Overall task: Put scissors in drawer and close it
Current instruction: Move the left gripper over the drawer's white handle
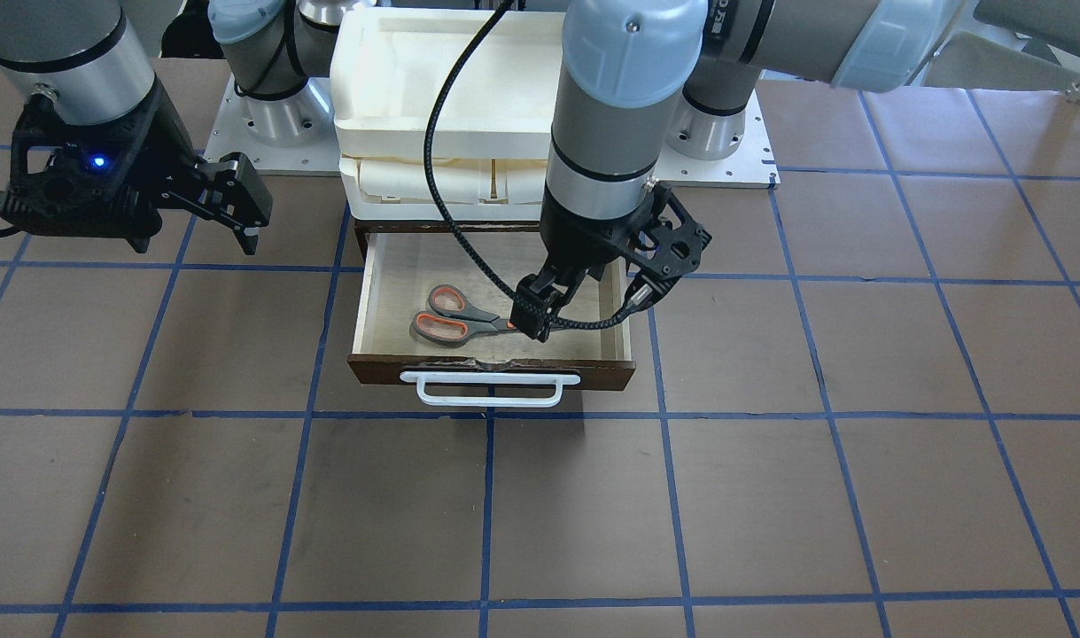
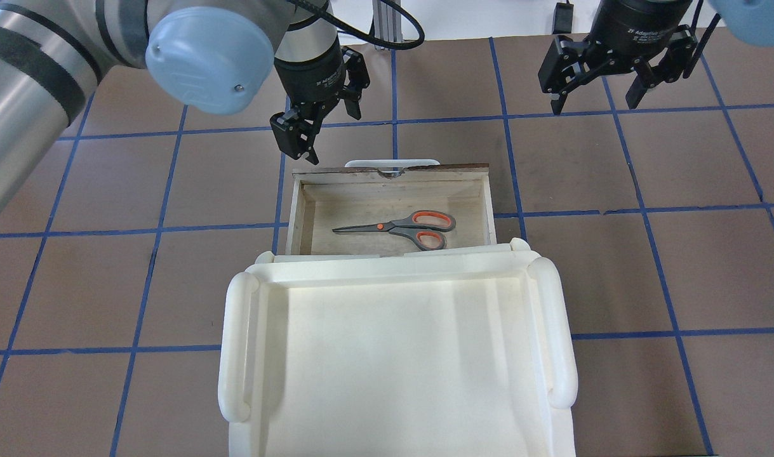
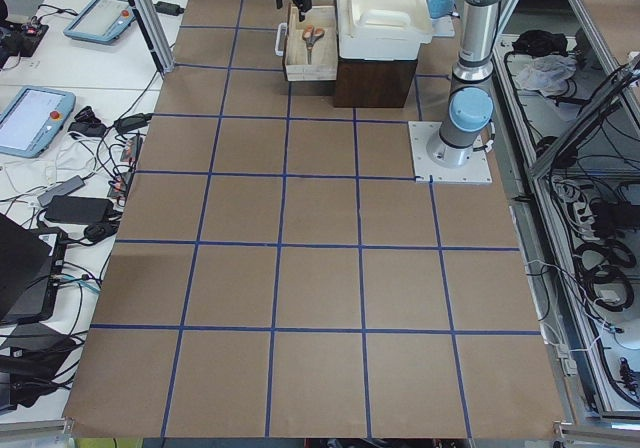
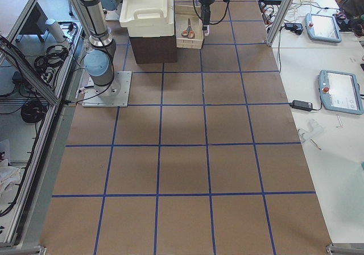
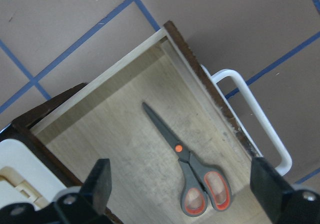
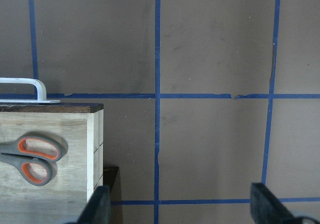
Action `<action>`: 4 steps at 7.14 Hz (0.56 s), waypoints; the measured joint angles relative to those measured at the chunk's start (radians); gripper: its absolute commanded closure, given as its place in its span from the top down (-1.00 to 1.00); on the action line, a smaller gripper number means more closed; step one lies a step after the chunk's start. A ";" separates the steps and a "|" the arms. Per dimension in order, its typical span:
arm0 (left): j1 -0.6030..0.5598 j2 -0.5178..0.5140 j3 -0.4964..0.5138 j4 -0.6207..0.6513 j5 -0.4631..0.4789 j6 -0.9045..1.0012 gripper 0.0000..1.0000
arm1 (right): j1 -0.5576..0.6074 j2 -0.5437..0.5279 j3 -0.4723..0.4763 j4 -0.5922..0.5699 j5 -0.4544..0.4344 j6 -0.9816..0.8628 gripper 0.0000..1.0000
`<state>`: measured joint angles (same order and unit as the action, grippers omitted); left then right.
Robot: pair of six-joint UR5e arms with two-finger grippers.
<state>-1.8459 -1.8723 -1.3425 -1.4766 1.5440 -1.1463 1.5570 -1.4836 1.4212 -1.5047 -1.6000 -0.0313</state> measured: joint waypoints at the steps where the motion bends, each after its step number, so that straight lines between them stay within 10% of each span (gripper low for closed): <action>1: 0.000 -0.050 0.028 0.045 -0.003 0.070 1.00 | 0.000 -0.001 0.000 0.003 0.001 -0.002 1.00; 4: -0.003 -0.142 0.045 0.186 -0.019 0.434 1.00 | 0.000 -0.001 0.001 0.003 -0.006 -0.003 1.00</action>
<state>-1.8493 -2.0142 -1.2978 -1.2907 1.5247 -0.7124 1.5570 -1.4848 1.4224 -1.5013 -1.6055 -0.0342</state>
